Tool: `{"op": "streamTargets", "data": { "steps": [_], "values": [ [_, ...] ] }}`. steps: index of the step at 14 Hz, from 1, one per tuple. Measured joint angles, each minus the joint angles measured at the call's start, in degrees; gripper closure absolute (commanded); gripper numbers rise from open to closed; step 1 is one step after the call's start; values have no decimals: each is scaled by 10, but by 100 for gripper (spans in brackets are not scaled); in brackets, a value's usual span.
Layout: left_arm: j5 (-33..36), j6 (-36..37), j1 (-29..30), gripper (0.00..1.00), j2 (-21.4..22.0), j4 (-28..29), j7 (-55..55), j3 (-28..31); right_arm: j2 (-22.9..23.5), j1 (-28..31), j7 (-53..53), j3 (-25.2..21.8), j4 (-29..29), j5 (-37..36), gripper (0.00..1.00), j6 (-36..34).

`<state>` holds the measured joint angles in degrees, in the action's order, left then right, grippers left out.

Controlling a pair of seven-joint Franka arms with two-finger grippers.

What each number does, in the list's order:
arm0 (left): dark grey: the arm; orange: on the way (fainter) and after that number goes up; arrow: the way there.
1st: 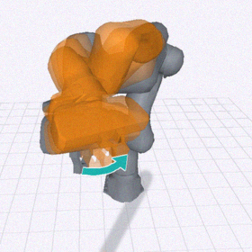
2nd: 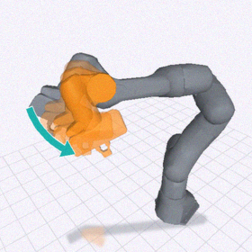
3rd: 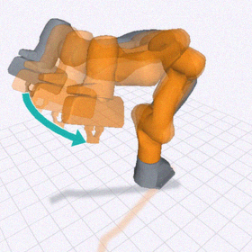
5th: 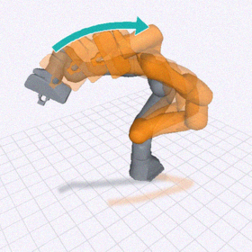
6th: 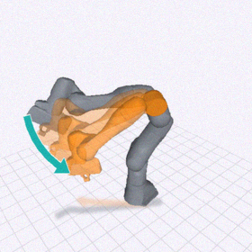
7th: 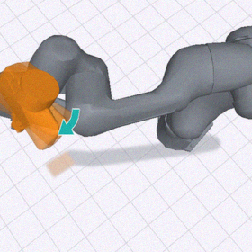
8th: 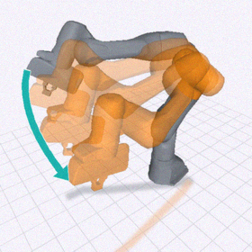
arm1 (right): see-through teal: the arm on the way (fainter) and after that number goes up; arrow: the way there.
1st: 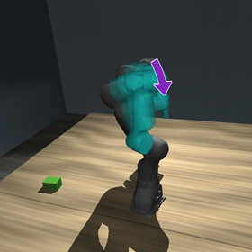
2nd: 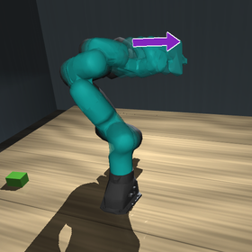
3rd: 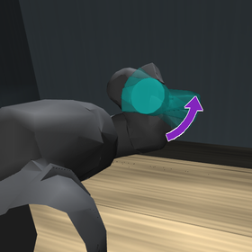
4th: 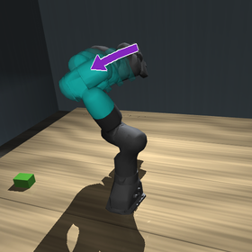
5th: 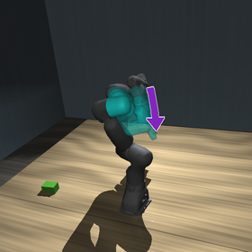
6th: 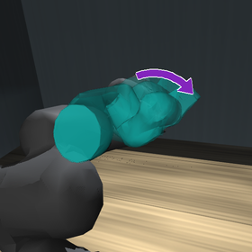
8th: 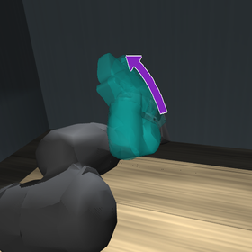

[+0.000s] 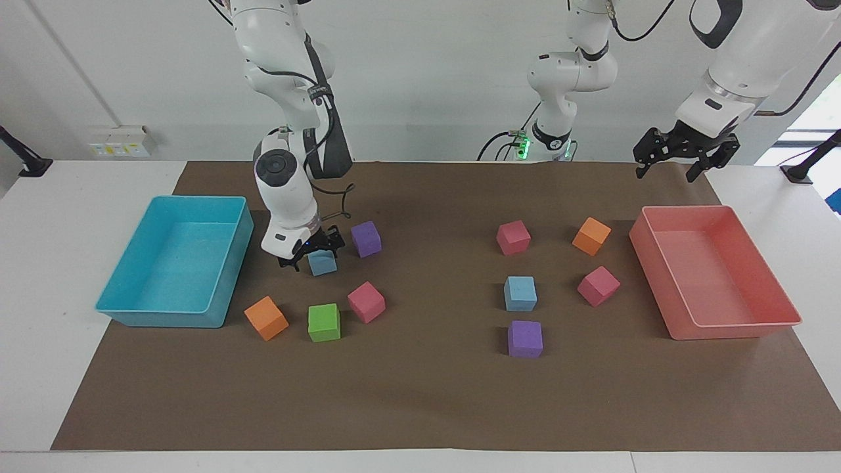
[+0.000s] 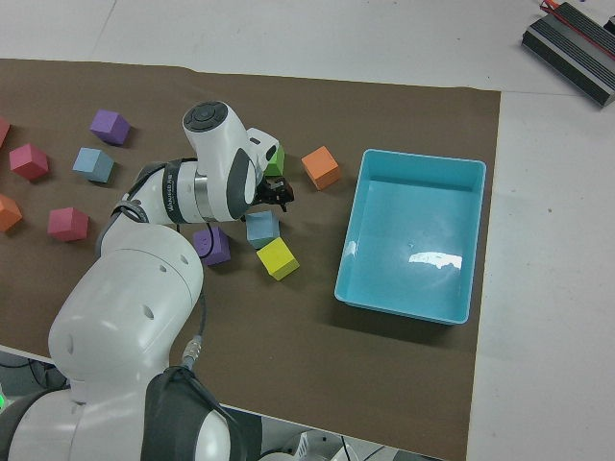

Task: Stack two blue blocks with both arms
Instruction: 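Reach the right gripper to the light-blue cube beside the yellow cube and grasp, then carry the light-blue cube with the right gripper toward the table center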

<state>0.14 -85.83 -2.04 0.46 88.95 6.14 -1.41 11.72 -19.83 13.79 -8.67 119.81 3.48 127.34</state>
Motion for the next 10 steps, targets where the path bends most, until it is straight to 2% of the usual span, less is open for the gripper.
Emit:
{"op": "streamTargets", "data": {
  "steps": [7,9,10],
  "values": [
    [0,0,0,0,0,0,0,0,3,0,37,0,20,22,0,11],
    [0,0,0,0,0,0,0,0,3,0,43,-1,21,22,75,12],
    [0,0,0,0,0,0,0,0,3,0,44,-2,21,22,95,12]
  ]
}}
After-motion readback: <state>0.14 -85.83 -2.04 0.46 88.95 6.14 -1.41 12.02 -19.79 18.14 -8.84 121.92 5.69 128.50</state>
